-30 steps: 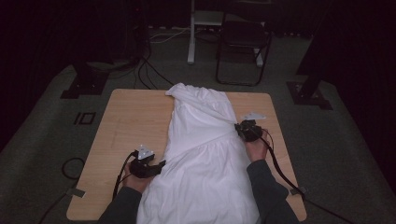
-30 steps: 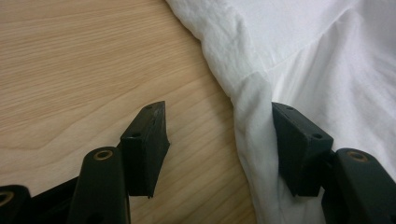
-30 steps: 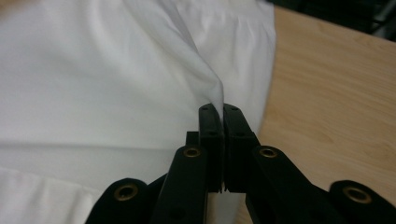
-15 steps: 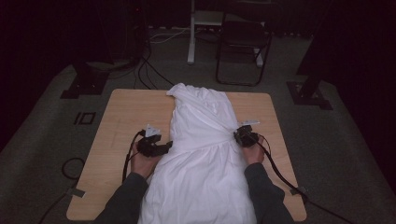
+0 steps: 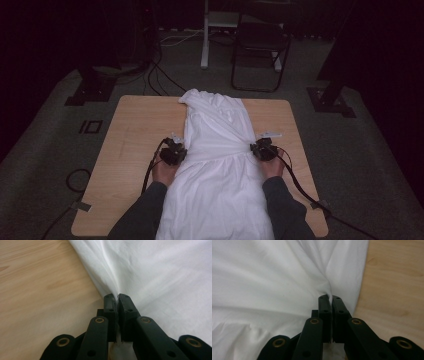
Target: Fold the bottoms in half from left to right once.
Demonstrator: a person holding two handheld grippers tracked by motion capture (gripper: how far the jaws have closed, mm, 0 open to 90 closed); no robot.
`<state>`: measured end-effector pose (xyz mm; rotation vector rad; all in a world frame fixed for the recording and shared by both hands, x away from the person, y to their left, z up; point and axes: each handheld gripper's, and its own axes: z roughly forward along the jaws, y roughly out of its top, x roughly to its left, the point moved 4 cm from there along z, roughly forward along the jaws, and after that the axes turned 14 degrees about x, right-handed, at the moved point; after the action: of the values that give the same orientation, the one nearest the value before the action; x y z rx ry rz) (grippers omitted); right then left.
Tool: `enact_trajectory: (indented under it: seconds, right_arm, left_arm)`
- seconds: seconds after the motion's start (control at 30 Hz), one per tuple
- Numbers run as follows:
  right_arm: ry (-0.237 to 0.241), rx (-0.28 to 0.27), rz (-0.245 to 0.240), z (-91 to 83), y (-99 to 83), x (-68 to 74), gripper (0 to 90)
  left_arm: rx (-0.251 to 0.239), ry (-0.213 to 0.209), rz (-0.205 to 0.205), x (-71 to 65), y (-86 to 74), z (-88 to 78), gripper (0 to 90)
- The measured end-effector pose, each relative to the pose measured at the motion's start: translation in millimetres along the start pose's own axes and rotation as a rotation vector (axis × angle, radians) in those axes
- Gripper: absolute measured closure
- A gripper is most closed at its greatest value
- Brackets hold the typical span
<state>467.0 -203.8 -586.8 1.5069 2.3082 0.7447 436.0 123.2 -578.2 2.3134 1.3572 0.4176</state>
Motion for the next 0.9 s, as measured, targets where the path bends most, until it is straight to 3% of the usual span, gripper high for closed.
enact_trajectory:
  seconds: [0.03,0.1,0.17,0.2,0.23,0.27,0.3,0.33,0.47,0.53,0.57,0.6,0.63,0.67,0.7,0.77,0.8,0.9]
  right_arm:
    - [0.011,-0.003,-0.004,-1.4,-3.0,1.7,87.4]
    - [0.028,-0.01,-0.029,-7.1,-13.9,6.6,87.4]
    - [0.038,-0.012,-0.035,-10.2,-19.7,9.1,87.4]
    - [0.066,-0.018,-0.049,-17.3,-32.9,15.1,87.4]
    - [0.066,-0.018,-0.049,-17.3,-32.9,15.1,87.4]
    - [0.096,-0.02,-0.059,-25.2,-47.1,22.0,87.4]
    - [0.104,-0.017,-0.067,-28.3,-52.2,24.5,87.4]
    - [0.121,-0.009,-0.073,-33.5,-60.5,28.6,87.3]
    - [0.148,0.006,-0.089,-43.6,-76.6,38.7,87.2]
    - [0.156,0.056,-0.112,-52.8,-85.8,46.6,82.9]
    - [0.156,0.056,-0.112,-52.8,-85.8,46.6,82.9]
    - [0.155,0.049,-0.133,-57.7,-81.0,46.9,70.3]
    - [0.155,0.049,-0.133,-57.7,-81.0,46.9,70.3]
    - [0.159,0.012,-0.15,-62.7,-68.9,46.1,56.5]
    - [0.156,-0.005,-0.154,-64.3,-61.0,46.5,52.0]
    - [0.154,-0.014,-0.172,-64.3,-52.8,48.0,48.6]
    - [0.126,-0.026,-0.196,-58.8,-34.2,52.2,45.0]
    - [0.14,-0.032,-0.216,-50.9,-20.8,57.4,44.2]
  left_arm:
    - [0.0,0.0,0.0,0.0,0.0,0.0,85.9]
    - [-0.018,0.008,0.002,-5.9,-21.2,-10.1,85.9]
    - [-0.021,0.007,0.006,-7.7,-26.7,-12.9,85.9]
    - [-0.031,-0.006,0.013,-12.4,-42.3,-20.5,85.9]
    - [-0.031,-0.006,0.013,-12.4,-42.3,-20.5,85.8]
    - [-0.041,-0.019,0.025,-18.2,-59.4,-28.8,85.7]
    - [-0.041,-0.019,0.025,-18.2,-59.4,-28.8,85.5]
    - [-0.051,-0.025,0.043,-24.5,-75.4,-36.9,85.3]
    - [-0.046,-0.035,0.055,-30.8,-91.4,-46.0,85.2]
    - [-0.056,-0.036,0.07,-32.0,-93.3,-46.2,83.2]
    - [-0.056,-0.036,0.07,-32.0,-93.3,-46.2,82.1]
    - [-0.061,-0.051,0.06,-30.5,-91.4,-44.6,80.5]
    - [-0.061,-0.051,0.06,-30.5,-91.4,-44.6,79.4]
    - [-0.066,-0.066,0.043,-28.6,-89.2,-42.9,77.2]
    - [-0.068,-0.069,0.036,-28.1,-88.7,-42.3,75.6]
    - [-0.072,-0.073,0.035,-28.0,-88.3,-41.8,73.7]
    - [-0.076,-0.071,0.039,-28.2,-88.2,-41.3,72.5]
    - [-0.08,-0.066,0.038,-28.2,-88.7,-41.1,69.3]
